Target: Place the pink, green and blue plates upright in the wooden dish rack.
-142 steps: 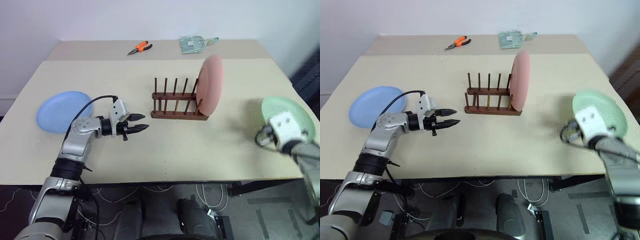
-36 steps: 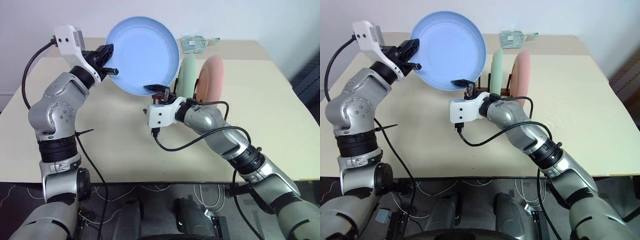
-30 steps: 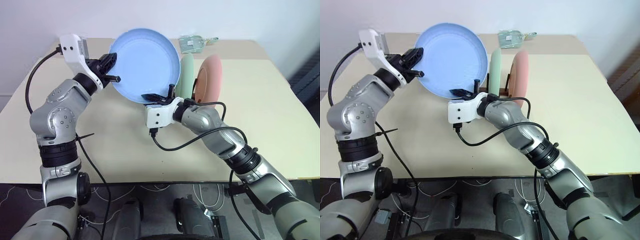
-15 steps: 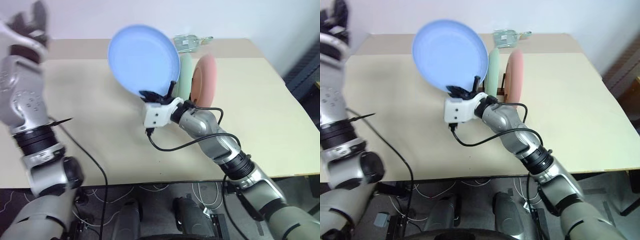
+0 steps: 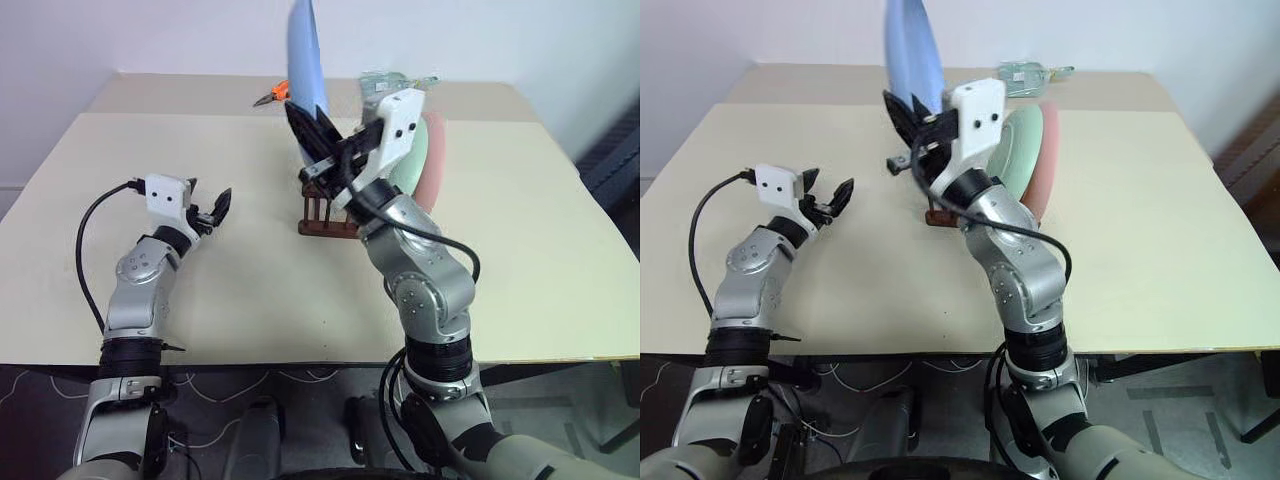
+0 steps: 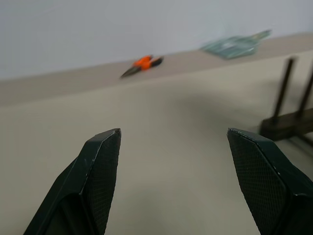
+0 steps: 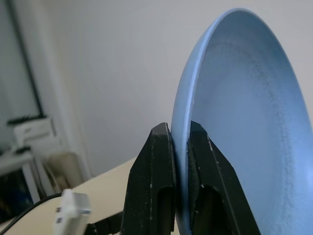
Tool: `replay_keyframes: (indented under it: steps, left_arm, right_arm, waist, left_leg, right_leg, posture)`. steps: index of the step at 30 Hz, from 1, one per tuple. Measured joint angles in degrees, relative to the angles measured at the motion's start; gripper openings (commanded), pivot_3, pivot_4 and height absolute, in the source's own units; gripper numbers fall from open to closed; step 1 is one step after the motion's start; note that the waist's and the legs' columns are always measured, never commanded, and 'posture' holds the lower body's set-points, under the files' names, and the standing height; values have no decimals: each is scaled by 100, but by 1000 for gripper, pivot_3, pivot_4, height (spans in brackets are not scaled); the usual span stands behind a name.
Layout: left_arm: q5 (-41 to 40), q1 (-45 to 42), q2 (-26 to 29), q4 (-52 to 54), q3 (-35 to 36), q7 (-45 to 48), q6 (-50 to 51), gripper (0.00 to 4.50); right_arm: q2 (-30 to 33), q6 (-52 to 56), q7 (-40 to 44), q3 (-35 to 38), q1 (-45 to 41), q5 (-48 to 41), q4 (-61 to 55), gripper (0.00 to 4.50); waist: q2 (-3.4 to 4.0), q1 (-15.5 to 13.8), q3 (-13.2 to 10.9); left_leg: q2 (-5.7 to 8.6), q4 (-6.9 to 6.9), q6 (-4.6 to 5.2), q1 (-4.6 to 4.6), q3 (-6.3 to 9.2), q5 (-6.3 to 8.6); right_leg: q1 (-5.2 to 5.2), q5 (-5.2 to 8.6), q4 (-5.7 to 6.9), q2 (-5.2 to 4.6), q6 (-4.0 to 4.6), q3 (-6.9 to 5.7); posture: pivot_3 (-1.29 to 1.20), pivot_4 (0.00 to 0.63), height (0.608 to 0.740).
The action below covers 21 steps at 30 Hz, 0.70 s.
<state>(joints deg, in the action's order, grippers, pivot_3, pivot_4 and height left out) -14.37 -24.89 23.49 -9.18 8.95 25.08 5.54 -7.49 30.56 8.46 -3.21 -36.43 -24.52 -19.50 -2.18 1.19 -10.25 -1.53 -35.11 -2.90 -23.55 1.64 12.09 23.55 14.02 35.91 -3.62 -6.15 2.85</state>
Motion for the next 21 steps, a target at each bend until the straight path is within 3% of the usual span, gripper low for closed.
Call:
replay_keyframes:
  steps: [12,21]
  left_arm:
    - [19,436,98,296,-236,638,74,3535]
    - [47,597,128,391,-409,987,135,3535]
  right_arm:
    - [1,165,-893,293,-4,-1681,173,0]
    - [3,211,-1400,308,-10,-2244,377,0]
  waist:
    - [5,3,-3]
    - [5,8,-3]
  left_leg:
    - [-4,-2,2,0,0,-1]
    - [-6,-1,3,0,0,-1]
  right_leg:
    - [1,3,3,7,2,0]
    - [1,5,3,7,5,1]
  posture:
    - [0,150,732]
    - [0,150,732]
